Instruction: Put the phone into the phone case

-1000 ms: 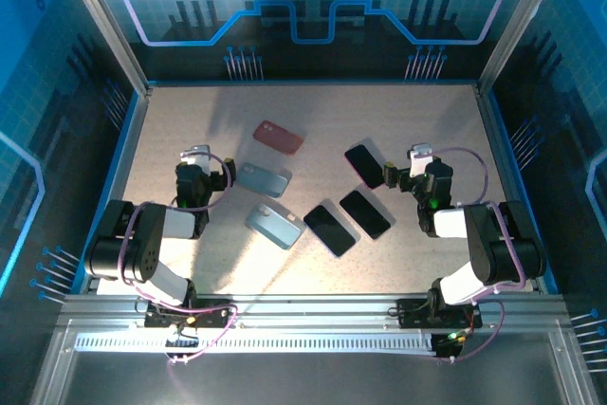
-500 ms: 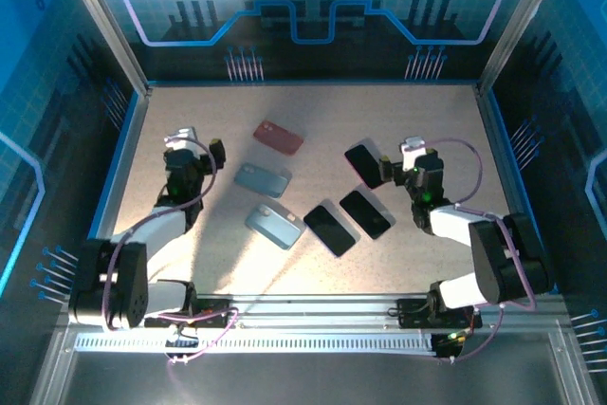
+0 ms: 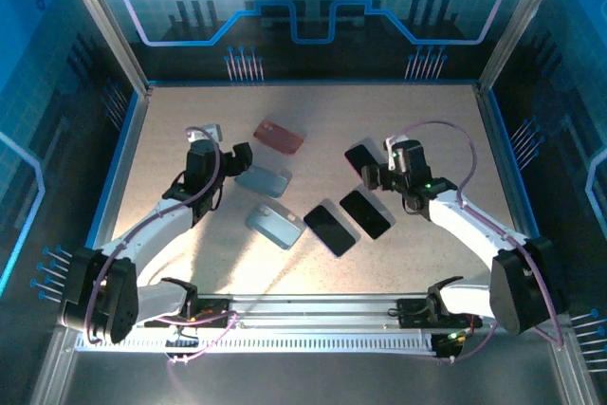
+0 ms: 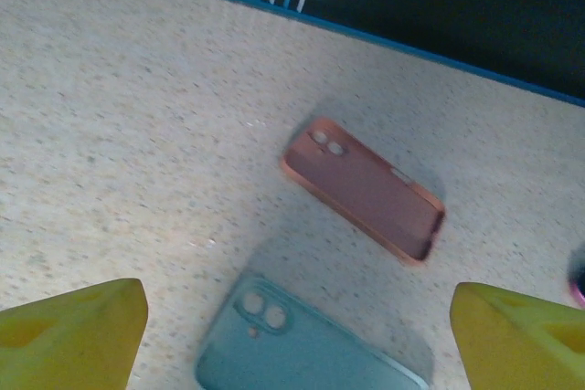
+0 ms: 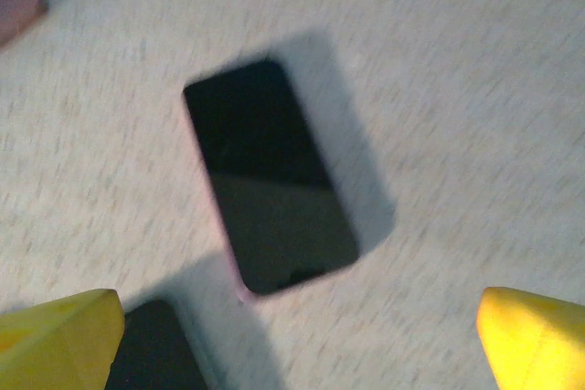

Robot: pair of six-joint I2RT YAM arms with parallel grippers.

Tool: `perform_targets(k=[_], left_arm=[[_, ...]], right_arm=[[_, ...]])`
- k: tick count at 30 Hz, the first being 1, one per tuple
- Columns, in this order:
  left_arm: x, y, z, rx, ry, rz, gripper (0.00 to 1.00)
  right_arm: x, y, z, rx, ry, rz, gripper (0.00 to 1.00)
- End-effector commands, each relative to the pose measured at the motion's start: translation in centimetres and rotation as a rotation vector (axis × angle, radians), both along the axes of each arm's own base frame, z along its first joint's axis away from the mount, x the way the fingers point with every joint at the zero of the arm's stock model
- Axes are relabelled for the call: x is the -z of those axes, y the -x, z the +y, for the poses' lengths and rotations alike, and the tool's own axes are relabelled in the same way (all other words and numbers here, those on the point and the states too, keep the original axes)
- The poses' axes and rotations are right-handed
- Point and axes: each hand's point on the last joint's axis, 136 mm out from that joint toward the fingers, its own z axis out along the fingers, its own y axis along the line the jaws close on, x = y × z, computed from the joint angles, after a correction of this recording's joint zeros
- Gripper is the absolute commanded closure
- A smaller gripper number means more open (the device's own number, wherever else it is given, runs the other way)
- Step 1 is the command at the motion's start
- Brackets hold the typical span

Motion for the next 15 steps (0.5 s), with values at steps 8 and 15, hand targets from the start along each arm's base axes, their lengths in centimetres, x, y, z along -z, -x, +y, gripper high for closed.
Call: perform_targets(k=[8,15], left_arm=[[-0.5,-0.1,-2.6,0.057,0.063,0.012,0.14],[0.2,0.0,-2.8,0.057,0.055,0.038,0.14]], right_arm=[[4.9,5.4,2.9,-0.054,-0.034,0.366,0.0],[6.5,6.5,5.1,-0.157,-0.063,0.456,0.0]])
